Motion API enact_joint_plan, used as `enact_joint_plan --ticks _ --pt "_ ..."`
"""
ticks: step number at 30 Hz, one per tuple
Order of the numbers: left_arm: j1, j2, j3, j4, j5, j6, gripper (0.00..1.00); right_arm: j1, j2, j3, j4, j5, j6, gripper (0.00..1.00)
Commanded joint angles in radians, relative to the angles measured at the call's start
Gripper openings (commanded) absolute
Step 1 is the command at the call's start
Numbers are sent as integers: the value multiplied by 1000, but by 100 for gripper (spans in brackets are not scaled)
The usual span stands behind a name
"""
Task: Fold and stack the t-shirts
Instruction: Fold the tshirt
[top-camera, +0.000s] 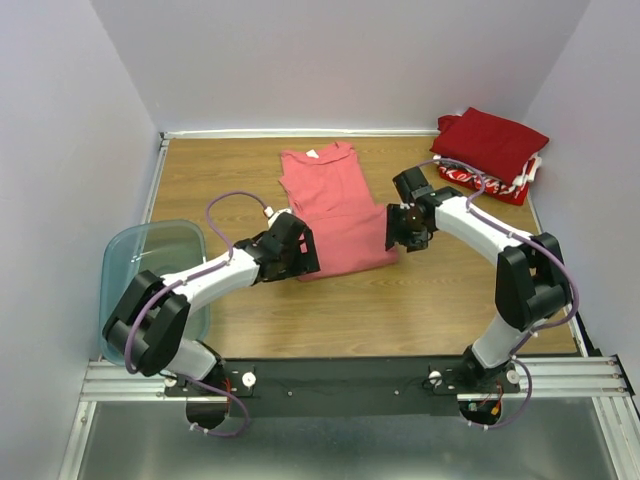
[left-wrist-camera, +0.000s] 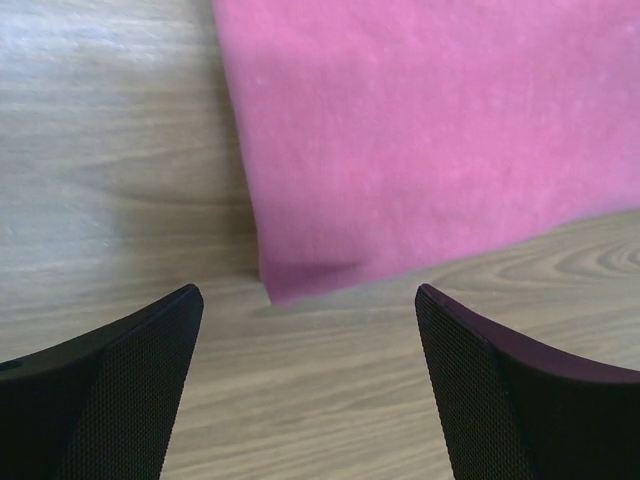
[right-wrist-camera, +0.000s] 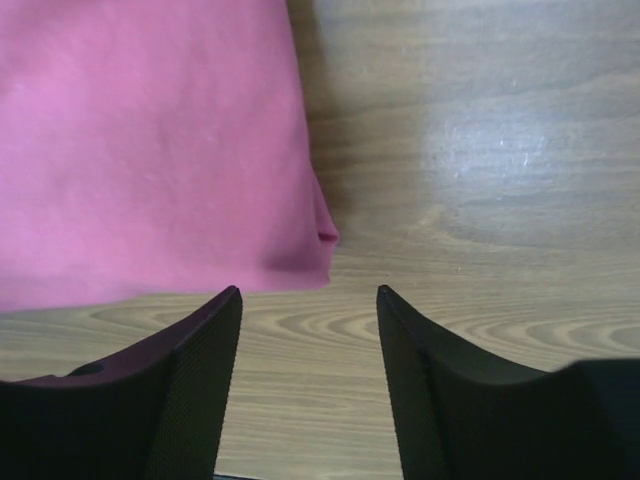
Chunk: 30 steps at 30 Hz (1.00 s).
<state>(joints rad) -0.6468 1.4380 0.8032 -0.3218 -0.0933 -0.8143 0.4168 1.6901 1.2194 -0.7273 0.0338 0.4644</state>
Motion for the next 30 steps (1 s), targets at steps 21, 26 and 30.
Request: enact_joint_plan --ticks 21,26,30 --pt "-43 -176 -140 -5 -8 -129 91 -10 91 -136 184 -61 -47 46" --pt "-45 -153 -141 -8 -19 -134 88 -10 102 -142 189 -87 -61 34" --pt "-45 -133 -137 -8 -28 -152 83 -10 103 -156 189 -95 -67 15"
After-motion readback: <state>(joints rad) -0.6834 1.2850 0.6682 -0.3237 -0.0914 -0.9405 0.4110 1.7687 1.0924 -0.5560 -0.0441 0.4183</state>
